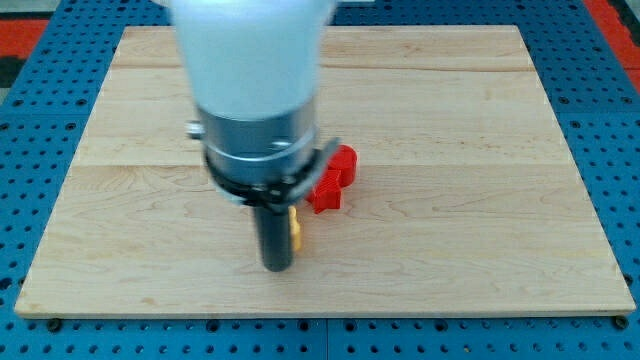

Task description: Move the yellow heart to the left of the yellow hexagon

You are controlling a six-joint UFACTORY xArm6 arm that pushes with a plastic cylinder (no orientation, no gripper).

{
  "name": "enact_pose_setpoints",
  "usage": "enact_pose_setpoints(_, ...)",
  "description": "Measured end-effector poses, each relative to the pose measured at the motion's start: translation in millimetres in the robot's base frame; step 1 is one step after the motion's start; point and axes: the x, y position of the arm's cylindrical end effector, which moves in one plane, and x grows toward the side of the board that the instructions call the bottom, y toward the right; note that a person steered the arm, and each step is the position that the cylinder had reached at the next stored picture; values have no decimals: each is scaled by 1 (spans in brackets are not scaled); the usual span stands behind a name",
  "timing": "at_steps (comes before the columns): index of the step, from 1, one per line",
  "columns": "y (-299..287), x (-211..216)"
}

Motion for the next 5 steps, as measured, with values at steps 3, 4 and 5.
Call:
enact_pose_setpoints(3, 105, -15)
enact_pose_setpoints(4, 67, -20)
enact_pose_setpoints(5, 15, -20)
